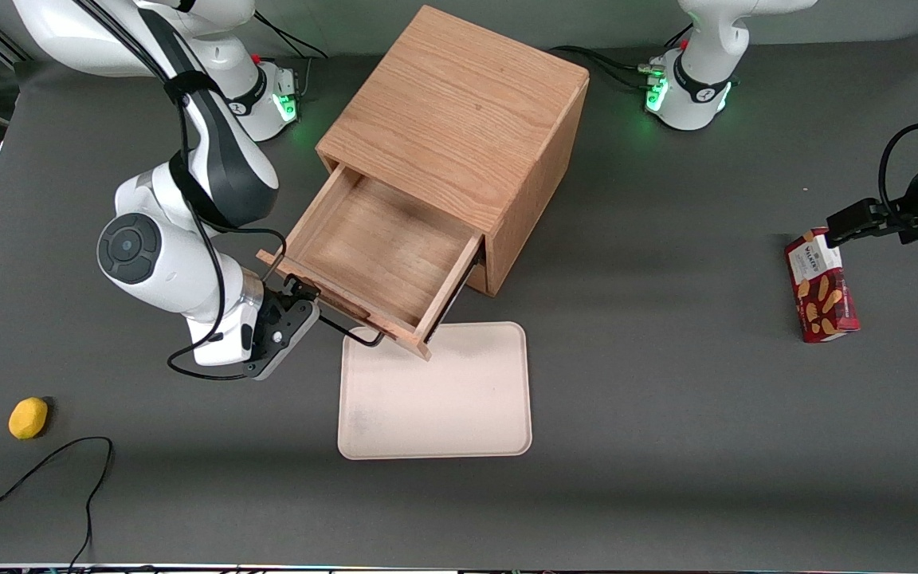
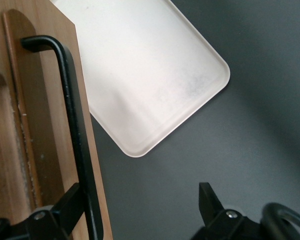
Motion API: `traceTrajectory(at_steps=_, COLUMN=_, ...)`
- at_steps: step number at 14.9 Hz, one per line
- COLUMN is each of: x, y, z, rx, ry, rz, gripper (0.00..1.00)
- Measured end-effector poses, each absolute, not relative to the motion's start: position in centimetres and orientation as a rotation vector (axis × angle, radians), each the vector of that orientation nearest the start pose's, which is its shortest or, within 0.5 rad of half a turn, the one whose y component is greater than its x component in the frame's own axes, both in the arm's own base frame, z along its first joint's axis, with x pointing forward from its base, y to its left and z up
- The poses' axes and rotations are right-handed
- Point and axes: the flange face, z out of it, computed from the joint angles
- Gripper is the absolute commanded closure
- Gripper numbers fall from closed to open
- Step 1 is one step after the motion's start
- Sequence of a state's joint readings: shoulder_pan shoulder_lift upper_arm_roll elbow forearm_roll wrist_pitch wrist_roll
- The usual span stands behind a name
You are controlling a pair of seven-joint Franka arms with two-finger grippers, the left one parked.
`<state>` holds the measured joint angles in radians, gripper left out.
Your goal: Open upper drawer
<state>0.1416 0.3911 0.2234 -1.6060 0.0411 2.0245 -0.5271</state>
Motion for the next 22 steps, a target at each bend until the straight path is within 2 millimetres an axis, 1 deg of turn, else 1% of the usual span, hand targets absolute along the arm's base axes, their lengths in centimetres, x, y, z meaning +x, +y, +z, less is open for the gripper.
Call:
traceTrajectory(at_steps=2, x=63.4, y=22.5, z=41.7, rx=-2.75, ry=-1.256, rz=-0.087, gripper=0.0)
traceTrajectory(at_steps=4, x=64.0, y=22.4, z=43.2, rx=-2.756, ry=-1.25, rz=-0.135, gripper=0.0)
traceTrajectory(at_steps=5, x=64.4, y=21.7, z=44.4, rx=-2.769, ry=-1.236, rz=-0.169, gripper=0.0)
traceTrajectory(at_steps=6, x=65.0, y=20.2, z=45.9, rx=-2.798, ry=-1.208, rz=-0.208, gripper=0.0)
traceTrajectory(at_steps=7, x=65.5, y=17.9, z=47.5, rx=-2.835, ry=-1.165, rz=-0.249, gripper=0.0)
traceTrajectory(at_steps=9, x=66.5, y=12.4, z=50.9, rx=-2.901, ry=-1.03, rz=-0.339, gripper=0.0)
traceTrajectory(at_steps=10, x=66.7, y=9.9, z=52.9, rx=-2.916, ry=-0.962, rz=-0.388, gripper=0.0)
traceTrajectory(at_steps=11, x=66.6, y=8.0, z=54.6, rx=-2.93, ry=-0.914, rz=-0.405, gripper=0.0)
traceTrajectory(at_steps=13, x=65.4, y=5.1, z=56.7, rx=-2.963, ry=-0.801, rz=-0.346, gripper=0.0)
traceTrajectory(at_steps=14, x=64.7, y=3.8, z=57.2, rx=-2.987, ry=-0.698, rz=-0.294, gripper=0.0)
traceTrajectory(at_steps=16, x=63.3, y=2.0, z=58.0, rx=-3.025, ry=-0.468, rz=-0.188, gripper=0.0)
traceTrajectory(at_steps=19, x=61.5, y=1.0, z=58.8, rx=-3.104, ry=-0.074, rz=-0.05, gripper=0.0)
traceTrajectory(at_steps=20, x=61.2, y=0.8, z=59.1, rx=-3.127, ry=-0.003, rz=-0.038, gripper=0.0)
traceTrajectory(at_steps=22, x=61.0, y=0.6, z=59.2, rx=-3.147, ry=0.044, rz=-0.031, gripper=0.0)
